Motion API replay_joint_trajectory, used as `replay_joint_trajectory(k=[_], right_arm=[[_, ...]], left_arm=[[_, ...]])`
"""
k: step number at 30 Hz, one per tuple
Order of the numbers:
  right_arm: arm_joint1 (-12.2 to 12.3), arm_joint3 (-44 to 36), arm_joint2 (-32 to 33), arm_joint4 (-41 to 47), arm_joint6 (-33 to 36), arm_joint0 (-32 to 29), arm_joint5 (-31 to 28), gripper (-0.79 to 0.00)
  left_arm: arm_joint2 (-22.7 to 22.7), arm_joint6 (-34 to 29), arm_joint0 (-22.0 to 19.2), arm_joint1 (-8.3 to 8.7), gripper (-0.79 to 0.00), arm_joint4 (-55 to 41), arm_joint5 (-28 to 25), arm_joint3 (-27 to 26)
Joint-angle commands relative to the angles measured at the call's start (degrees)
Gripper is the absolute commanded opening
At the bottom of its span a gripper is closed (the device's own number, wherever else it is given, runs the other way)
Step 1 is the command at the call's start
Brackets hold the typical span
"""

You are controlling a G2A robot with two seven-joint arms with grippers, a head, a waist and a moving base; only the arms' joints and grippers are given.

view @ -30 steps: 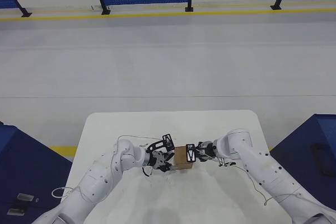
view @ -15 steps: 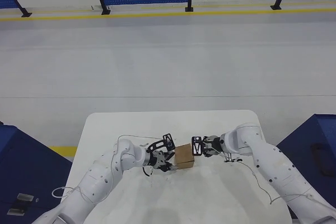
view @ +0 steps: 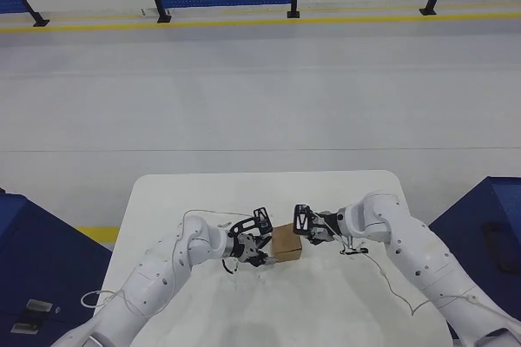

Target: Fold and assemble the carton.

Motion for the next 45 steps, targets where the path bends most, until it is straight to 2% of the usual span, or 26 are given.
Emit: replay_joint_trajectory(k=[1,3,4,5,13,19,25,27,32,33,34,40,41,45], right_arm=[[-0.5,1.2,-1.1,0.0,-0.5,0.7,0.6,-0.785],[-0.8,2.3,-2.0,-0.6,-0.7,1.2,1.1,-0.785],[-1.0,2.6,-2.4,-1.0,-0.8,1.4,1.4,-0.785],[-1.1,3.0,-2.8,-1.1,-1.0,1.6,1.3,-0.785],[-2.0,5.8,-4.7,-2.1,-1.2,2.9,1.2,-0.785],[-1.5,4.9,-3.0,-0.3,-2.4,3.0,-0.8,-0.785],[-1.9,5.8,-4.3,-0.9,-0.6,2.5,1.9,-0.785],[-1.8,6.1,-3.6,0.1,-1.6,2.9,0.7,-0.785],[0.2,4.8,2.9,4.1,-5.7,1.4,-2.0,-0.785],[0.2,4.8,2.9,4.1,-5.7,1.4,-2.0,-0.674],[0.2,4.8,2.9,4.1,-5.7,1.4,-2.0,0.000],[0.1,5.1,3.0,4.4,-5.9,1.2,-1.6,0.000],[0.1,7.0,3.4,7.0,-6.3,0.6,-0.6,0.000],[0.4,13.5,4.9,15.4,-6.3,1.1,-4.0,0.000]], left_arm=[[-0.1,0.0,0.1,0.01,-0.299,-0.1,0.1,-0.1],[-0.1,0.0,0.1,0.00,-0.222,-0.1,0.2,-0.1],[-0.1,0.1,0.1,0.00,-0.074,-0.1,0.2,-0.1],[-0.1,0.1,0.2,0.00,0.000,-0.1,0.3,-0.1],[-0.7,0.9,0.4,0.17,0.000,0.0,0.5,-0.2],[-1.0,0.7,0.5,0.31,0.000,0.0,0.4,-0.4],[-1.1,0.6,0.5,0.30,0.000,-0.1,0.4,-0.6],[-1.1,0.6,0.5,0.29,0.000,-0.2,0.5,-0.6],[-2.3,0.8,0.6,0.73,0.000,0.3,1.2,-1.7],[-2.5,0.9,0.6,0.81,0.000,0.4,1.4,-1.8],[-2.5,0.9,0.6,0.81,0.000,0.4,1.4,-1.8],[-2.5,0.9,0.6,0.81,0.000,0.4,1.4,-1.8],[-2.2,0.8,0.8,0.81,0.000,1.4,1.6,-2.9],[-2.1,-1.6,0.4,1.05,0.000,4.0,1.9,-6.9]])
